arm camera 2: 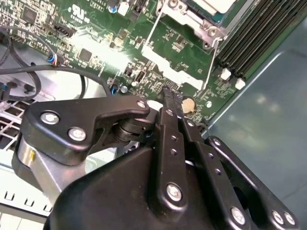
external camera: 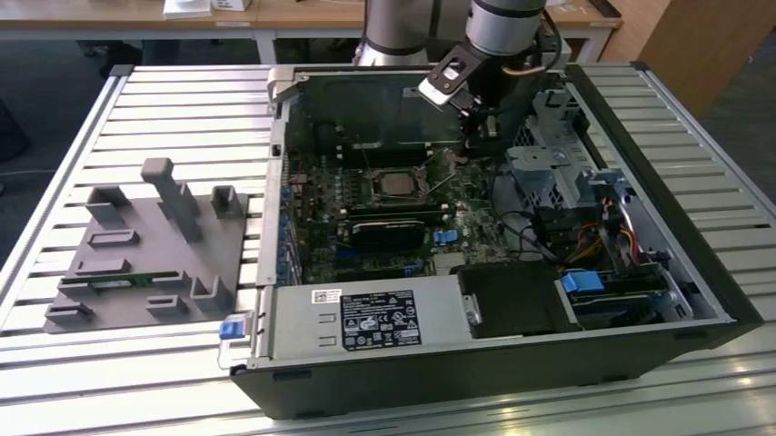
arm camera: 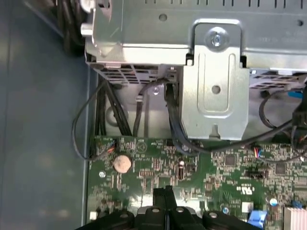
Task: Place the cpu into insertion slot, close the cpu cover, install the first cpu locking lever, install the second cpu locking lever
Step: 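Close the cpu cover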
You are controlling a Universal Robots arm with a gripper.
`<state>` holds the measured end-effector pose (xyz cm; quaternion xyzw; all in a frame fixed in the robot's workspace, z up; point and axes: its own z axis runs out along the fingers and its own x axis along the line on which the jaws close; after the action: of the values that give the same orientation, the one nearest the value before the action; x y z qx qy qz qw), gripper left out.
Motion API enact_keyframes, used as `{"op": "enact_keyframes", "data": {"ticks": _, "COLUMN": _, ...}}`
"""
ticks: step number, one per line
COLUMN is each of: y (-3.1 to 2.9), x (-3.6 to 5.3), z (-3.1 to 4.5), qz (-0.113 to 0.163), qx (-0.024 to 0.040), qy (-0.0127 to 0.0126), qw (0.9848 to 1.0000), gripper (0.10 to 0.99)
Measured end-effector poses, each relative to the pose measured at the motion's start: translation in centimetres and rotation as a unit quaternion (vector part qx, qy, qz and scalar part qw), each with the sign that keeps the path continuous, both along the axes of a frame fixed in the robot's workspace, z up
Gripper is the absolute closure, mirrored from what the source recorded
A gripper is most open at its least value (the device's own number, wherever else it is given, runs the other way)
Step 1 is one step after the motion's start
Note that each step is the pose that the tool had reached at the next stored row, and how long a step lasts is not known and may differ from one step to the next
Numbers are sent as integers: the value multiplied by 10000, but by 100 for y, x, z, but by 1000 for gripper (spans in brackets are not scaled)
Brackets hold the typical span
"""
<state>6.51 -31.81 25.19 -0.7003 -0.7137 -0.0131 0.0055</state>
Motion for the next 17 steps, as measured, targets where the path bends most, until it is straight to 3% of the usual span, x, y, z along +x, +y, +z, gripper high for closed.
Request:
{"op": "enact_keyframes", "data": {"ticks": 8, "y": -36, "x": 6, "z": -80, "qz": 0, "qx": 1, "qy": 36, "qw": 10000, "gripper": 980}}
{"op": "enact_keyframes", "data": {"ticks": 17, "y": -37, "x": -43, "z": -82, "qz": 0, "qx": 0, "qy": 36, "qw": 10000, "gripper": 980}}
